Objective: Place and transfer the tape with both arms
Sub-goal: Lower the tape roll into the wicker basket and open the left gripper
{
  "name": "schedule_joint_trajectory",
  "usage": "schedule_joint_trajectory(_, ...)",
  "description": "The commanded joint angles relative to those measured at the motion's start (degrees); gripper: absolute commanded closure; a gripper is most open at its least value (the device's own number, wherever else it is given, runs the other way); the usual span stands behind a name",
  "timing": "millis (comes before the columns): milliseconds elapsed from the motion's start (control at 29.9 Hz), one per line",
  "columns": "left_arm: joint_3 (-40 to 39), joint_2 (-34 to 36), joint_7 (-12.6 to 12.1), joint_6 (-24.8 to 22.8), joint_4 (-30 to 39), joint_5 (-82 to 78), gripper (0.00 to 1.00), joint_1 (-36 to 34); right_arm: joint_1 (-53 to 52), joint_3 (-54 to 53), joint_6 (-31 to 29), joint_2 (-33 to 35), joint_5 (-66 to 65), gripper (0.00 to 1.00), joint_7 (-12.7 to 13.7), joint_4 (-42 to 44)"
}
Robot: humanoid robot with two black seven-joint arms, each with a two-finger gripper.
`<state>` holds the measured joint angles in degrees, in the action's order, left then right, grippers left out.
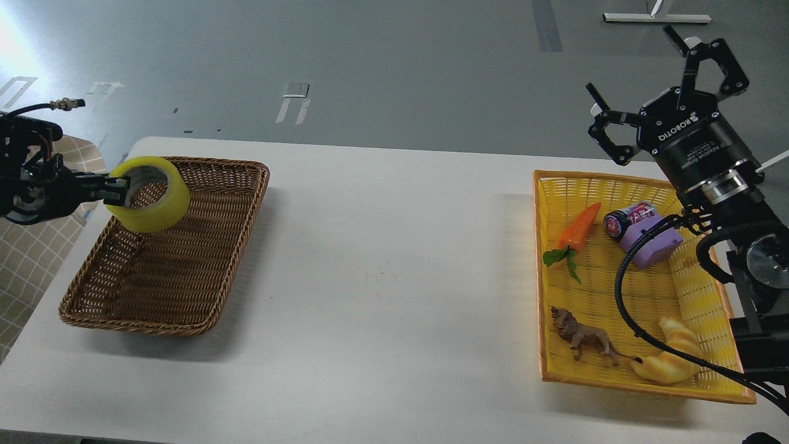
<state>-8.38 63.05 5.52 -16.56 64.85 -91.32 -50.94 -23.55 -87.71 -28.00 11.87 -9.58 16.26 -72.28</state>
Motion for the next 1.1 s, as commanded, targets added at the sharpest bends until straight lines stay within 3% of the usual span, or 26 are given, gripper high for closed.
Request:
schedule_joint_trajectory(0, 0.03, -1.00, 0.10, 0.30, 0.01, 0.18, 1.00, 0.31, 0.00, 0.00, 0.00, -0.09, 0.00, 0.00, 0.00, 0.03)
schedule_joint_trajectory(1070, 0.21, -6.18, 0.01, 1.62, -2.18, 0.45, 1.00, 4.53, 0.00, 0.08, 0.00, -0.27, 0.00, 0.00, 0.00, 0.21)
